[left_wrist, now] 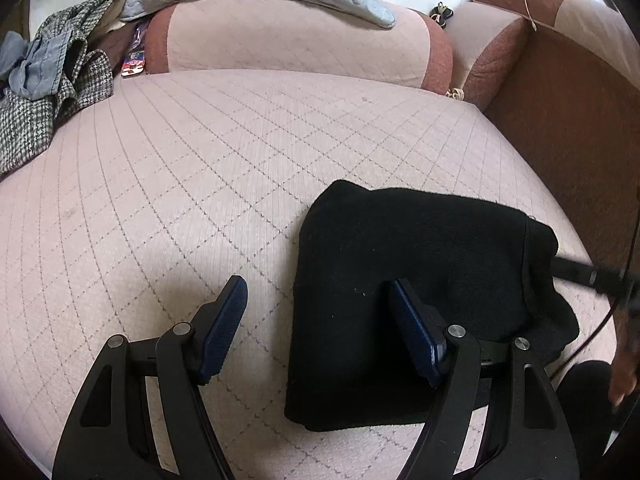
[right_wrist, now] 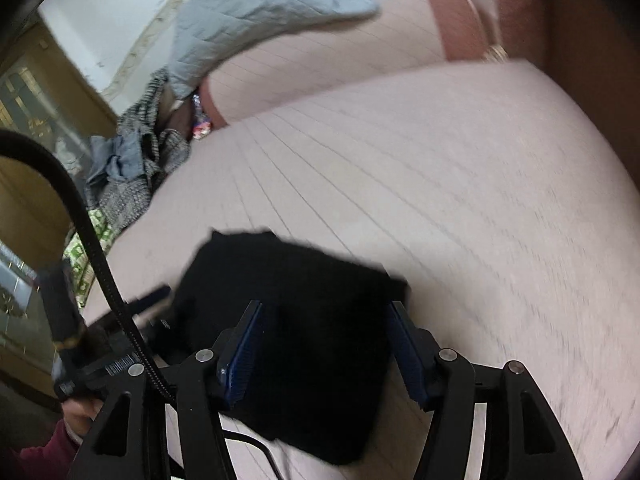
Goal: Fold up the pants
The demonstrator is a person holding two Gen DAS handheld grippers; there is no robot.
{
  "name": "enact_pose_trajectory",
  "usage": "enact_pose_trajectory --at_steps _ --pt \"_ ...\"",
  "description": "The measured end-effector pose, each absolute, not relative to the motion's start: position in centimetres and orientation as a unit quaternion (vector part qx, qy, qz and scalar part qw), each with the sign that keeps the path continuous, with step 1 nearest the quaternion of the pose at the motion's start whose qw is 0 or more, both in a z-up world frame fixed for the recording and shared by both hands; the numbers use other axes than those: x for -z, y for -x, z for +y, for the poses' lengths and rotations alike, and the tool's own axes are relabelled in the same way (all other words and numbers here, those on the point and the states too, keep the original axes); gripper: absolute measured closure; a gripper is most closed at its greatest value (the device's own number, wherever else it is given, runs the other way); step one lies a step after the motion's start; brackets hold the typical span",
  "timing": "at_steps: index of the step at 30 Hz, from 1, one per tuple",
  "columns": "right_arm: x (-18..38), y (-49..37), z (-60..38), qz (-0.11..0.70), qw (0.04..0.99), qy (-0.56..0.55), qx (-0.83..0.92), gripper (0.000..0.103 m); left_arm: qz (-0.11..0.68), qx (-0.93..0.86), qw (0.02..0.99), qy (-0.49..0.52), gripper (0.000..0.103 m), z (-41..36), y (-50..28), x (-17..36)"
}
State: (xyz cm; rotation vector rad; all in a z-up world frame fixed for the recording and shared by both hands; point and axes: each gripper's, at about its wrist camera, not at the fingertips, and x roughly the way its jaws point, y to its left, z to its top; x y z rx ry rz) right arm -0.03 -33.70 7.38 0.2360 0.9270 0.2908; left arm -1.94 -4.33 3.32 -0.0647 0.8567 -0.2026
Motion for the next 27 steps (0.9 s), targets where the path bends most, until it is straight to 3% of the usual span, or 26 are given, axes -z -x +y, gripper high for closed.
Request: enact_pose_trajectory --at_steps 8,19,25,27 --pt "-6.1 0.3 -34.8 0.453 0.87 -0.138 -0.133 0.037 0.405 0.117 0.904 0.069 0.028 -2.9 1.4 -4.2" --pt "-4.9 -0.4 -34.8 0.443 0.872 -0.152 -0.142 0.021 0.473 0.136 0.855 0.166 0.028 -0.5 -1.0 -2.0" --pt "-4.3 -0.2 -34.5 0.42 0.876 -0.177 -0.159 0.021 0.468 0.171 0.849 0.177 0.019 -2.4 -1.5 -1.5" --pt "-4.2 0.0 -34.0 0.41 0.882 -0.169 -0.161 0.035 0.459 0.181 0.854 0.165 0.018 -3.7 -1.1 -1.4"
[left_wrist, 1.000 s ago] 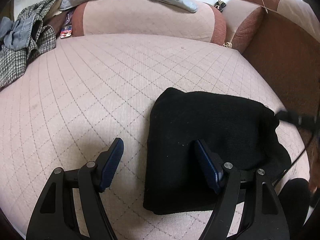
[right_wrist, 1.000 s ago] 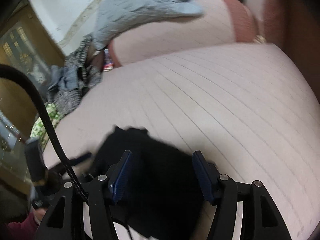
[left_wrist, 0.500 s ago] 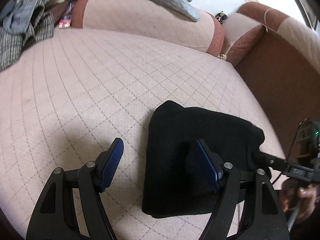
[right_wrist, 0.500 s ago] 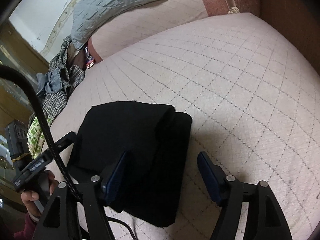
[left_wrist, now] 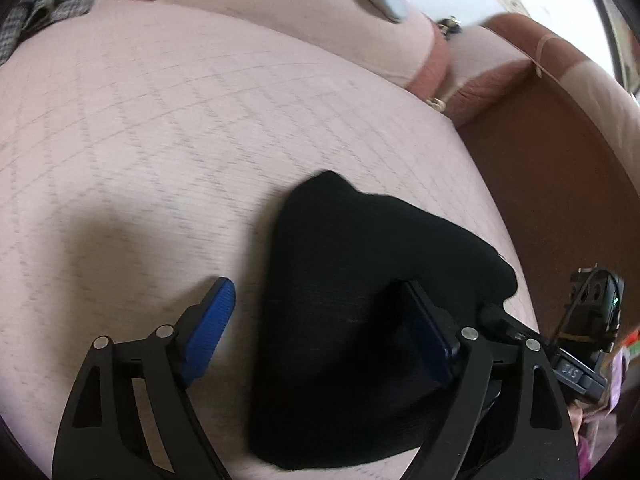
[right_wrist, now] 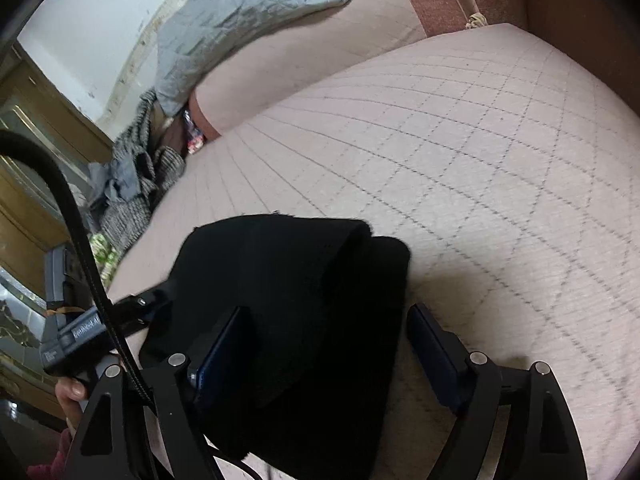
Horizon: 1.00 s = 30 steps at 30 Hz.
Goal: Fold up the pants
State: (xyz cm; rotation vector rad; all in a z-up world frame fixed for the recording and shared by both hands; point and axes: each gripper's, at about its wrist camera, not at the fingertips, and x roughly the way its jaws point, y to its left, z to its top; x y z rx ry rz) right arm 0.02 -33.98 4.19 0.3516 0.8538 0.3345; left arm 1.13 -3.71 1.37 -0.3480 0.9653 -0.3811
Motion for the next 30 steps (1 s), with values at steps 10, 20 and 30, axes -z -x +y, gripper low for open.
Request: enact_pose_trajectory --at_steps 10,20,30 --pt "-9.2 0.0 -31.8 0.364 0.898 -0.154 -0.194 0.066 0.401 0.173 0.888 0.146 0.067 -1.9 -0.1 -5.7" --pt "-10.2 -2.6 -29.2 0.367 0.902 -0.12 -0.195 0.068 0.424 0.159 0.875 0.173 0.065 1.8 -0.9 -5.7" --pt "-6.5 -2.2 -33.1 0.404 0.874 -0.194 -0.186 0.057 0.491 0.167 0.839 0.163 0.025 -1.6 -0.7 -1.8"
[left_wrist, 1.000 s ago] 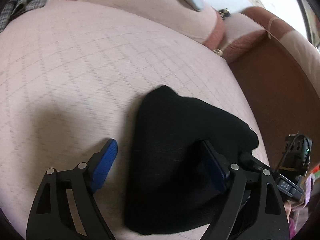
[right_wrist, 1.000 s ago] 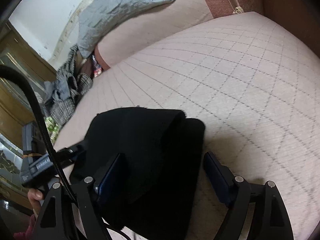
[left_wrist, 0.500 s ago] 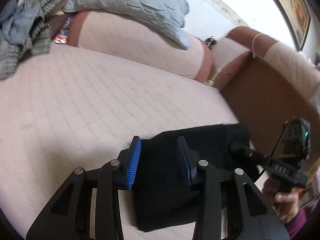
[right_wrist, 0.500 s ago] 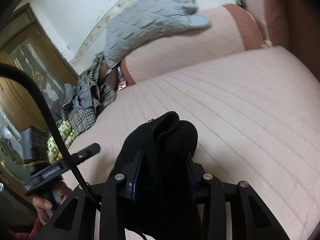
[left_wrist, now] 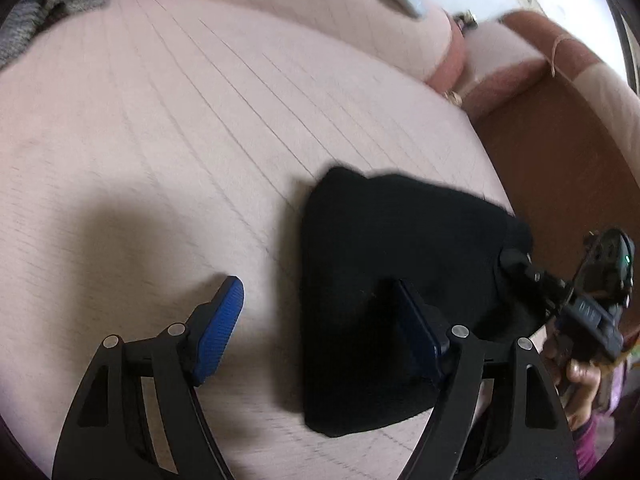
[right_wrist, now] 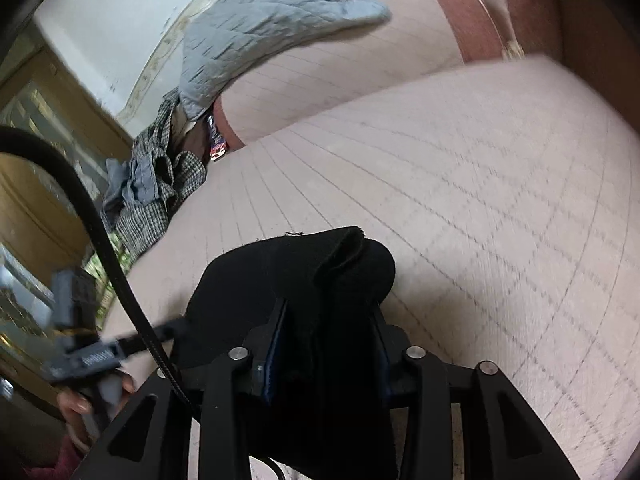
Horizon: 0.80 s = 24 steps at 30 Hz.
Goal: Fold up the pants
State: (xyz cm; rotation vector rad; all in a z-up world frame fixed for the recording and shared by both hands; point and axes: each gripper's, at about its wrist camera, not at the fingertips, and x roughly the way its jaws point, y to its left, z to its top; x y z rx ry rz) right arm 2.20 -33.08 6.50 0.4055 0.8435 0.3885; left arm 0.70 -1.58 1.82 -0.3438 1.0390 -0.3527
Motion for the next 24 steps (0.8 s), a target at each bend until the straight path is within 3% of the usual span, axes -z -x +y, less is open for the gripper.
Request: enact_pose_trajectory --at_steps 2,4,6,8,10,12,18,24 --pt "-5.4 -2.3 -34.2 0.418 0.858 -0.23 -0.19 0.042 0.48 0.183 0.844 0.155 0.024 -2.8 -0.5 -2.1" --pt "-4.1 -2.2 -34.7 0.431 0.842 -0.254 -0.203 0.041 0.485 0.21 0.836 0.149 0.024 -4.2 -0.8 -2.0" --pt "-3.9 -1.9 -34.4 0.422 0.849 -0.244 -0.205 0.048 0.475 0.207 0.842 0.152 0.024 -4.7 -1.0 -1.8" --pt "-4.5 -1.7 -33.8 0.419 0.856 -0.222 -0.205 0.056 0.474 0.202 0.842 0.16 0.03 -4.8 -1.2 -2.0" --pt "-5.9 -1.3 -33.3 0.406 0.86 -0.219 -0.217 0.062 0.461 0.203 0.847 0.169 0.051 -4.4 -1.2 -3.1" --pt "-7.0 -1.3 -32.8 0.397 0.862 -0.218 -0.227 0.064 0.436 0.202 0.861 0.167 0.056 -3.4 -1.0 -4.6" --pt "-9.6 -3.1 -29.4 0.373 0.862 -0.221 -0.261 0.064 0.373 0.166 0.9 0.151 0.056 -0.1 -0.7 -8.9" --pt "-9.4 -7.2 -23.9 0.38 0.864 -0.181 -0.274 0.064 0.38 0.088 0.908 0.152 0.056 3.6 -3.0 -7.7"
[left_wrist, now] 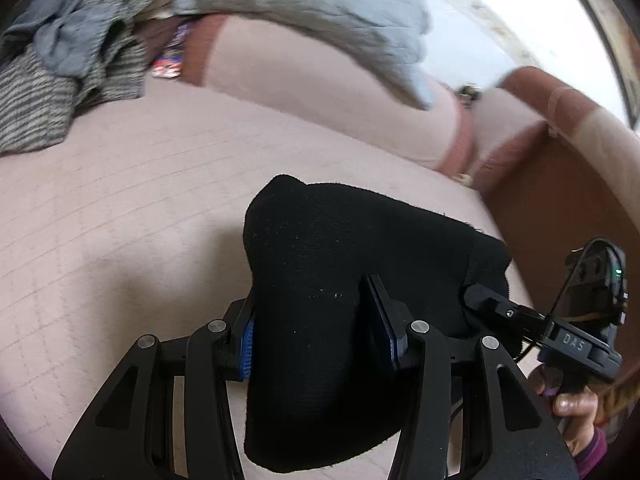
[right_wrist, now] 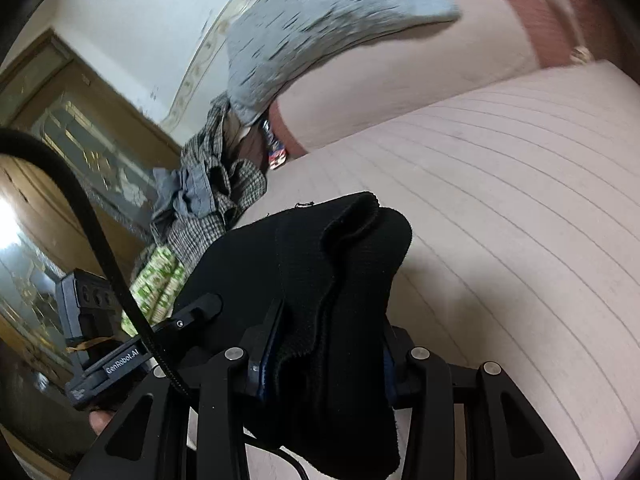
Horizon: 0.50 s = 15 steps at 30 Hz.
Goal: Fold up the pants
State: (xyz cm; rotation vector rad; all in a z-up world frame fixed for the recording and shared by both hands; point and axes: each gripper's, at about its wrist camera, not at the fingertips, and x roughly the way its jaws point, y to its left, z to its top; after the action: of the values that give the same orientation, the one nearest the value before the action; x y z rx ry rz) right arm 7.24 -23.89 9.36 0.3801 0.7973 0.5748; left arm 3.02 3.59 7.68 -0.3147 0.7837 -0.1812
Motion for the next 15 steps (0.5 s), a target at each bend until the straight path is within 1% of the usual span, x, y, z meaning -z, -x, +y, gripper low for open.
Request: enact_pose_trajectory --at_steps 2,3,4,5,6,7,8,12,15 --pt "-8.2 -8.4 -22.5 0.392 0.868 -0.16 -0.261 0.063 0.386 0.063 0.911 0.132 0.056 4.2 -3.5 -6.5" --pt "-7.3 -8.9 -21.5 0.404 0.871 -0.138 -0.244 0.062 0.405 0.049 0.904 0.126 0.056 4.6 -4.1 -5.3" --pt "-6.3 -9.3 -20.8 0.418 0.873 -0.113 -0.225 0.061 0.431 0.036 0.893 0.124 0.054 4.9 -4.6 -4.1" --pt "-5.3 -9.5 -20.1 0.432 0.875 -0.086 -0.203 0.056 0.45 0.024 0.884 0.12 0.049 4.9 -5.2 -2.8" --pt "-4.8 -9.3 -20.0 0.423 0.883 -0.073 -0.19 0.048 0.447 0.016 0.887 0.118 0.039 5.0 -5.3 -2.5" --pt "-4.8 -8.9 -20.2 0.406 0.891 -0.072 -0.187 0.045 0.44 0.006 0.891 0.112 0.029 5.1 -5.1 -2.6" --pt "-4.8 -8.6 -20.4 0.4 0.895 -0.071 -0.186 0.042 0.435 0.0 0.894 0.105 0.028 5.1 -5.0 -2.8" --pt "-5.4 -8.3 -21.5 0.411 0.889 -0.08 -0.185 0.041 0.422 -0.015 0.904 0.066 0.028 4.3 -4.2 -3.2" --pt "-6.8 -7.4 -21.6 0.399 0.897 -0.074 -0.178 0.041 0.413 -0.025 0.909 0.049 0.028 4.1 -3.8 -3.8"
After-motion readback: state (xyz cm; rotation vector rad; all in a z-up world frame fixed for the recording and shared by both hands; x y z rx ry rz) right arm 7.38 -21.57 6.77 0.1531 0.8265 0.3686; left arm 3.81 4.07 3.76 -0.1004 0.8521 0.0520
